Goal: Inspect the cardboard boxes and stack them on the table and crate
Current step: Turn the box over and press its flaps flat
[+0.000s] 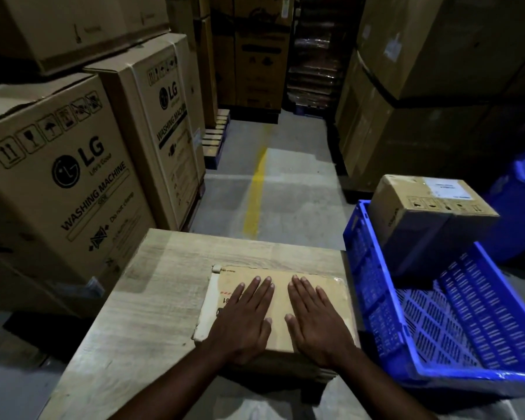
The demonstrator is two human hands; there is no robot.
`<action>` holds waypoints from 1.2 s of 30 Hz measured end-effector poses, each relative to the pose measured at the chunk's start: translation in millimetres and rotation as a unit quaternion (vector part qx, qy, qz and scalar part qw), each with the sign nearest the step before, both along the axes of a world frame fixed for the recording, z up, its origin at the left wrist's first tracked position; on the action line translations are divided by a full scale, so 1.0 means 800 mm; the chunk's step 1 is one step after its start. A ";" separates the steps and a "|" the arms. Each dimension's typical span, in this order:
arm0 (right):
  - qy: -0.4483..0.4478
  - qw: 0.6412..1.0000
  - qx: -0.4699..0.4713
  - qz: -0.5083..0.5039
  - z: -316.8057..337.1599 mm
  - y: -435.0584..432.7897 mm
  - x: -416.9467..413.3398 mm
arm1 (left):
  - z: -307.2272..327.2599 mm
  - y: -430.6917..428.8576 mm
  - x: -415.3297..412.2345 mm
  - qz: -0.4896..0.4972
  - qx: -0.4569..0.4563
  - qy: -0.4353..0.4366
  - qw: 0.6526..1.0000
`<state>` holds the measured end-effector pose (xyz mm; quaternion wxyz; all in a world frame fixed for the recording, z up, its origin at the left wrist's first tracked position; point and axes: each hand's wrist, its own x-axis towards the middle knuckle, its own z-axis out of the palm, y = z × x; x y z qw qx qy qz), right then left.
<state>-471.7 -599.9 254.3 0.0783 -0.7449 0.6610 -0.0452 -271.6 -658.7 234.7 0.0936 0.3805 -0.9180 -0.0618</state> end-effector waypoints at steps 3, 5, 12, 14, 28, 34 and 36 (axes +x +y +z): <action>0.002 1.000 0.017 -0.020 0.002 0.008 -0.013 | -0.001 0.000 0.023 0.009 -0.009 0.012 1.000; 0.014 0.998 -0.007 -0.067 -0.005 0.016 -0.021 | -0.002 0.003 0.036 0.022 -0.020 0.025 0.999; -0.014 0.994 -0.017 -0.104 -0.004 0.013 -0.027 | 0.000 -0.001 0.039 0.035 -0.020 0.030 0.999; -0.070 0.982 -0.061 -0.162 -0.007 0.021 -0.031 | 0.001 0.002 0.051 0.067 -0.019 0.048 0.996; -0.540 0.725 -0.045 -0.425 -0.040 0.078 -0.029 | -0.014 0.048 0.101 0.230 0.210 0.353 0.882; -0.538 0.744 -0.042 -0.394 -0.030 0.033 -0.040 | -0.004 0.000 0.093 0.219 0.219 0.333 0.891; -0.537 0.752 -0.041 -0.382 -0.031 0.015 -0.046 | -0.002 -0.018 0.089 0.213 0.222 0.330 0.892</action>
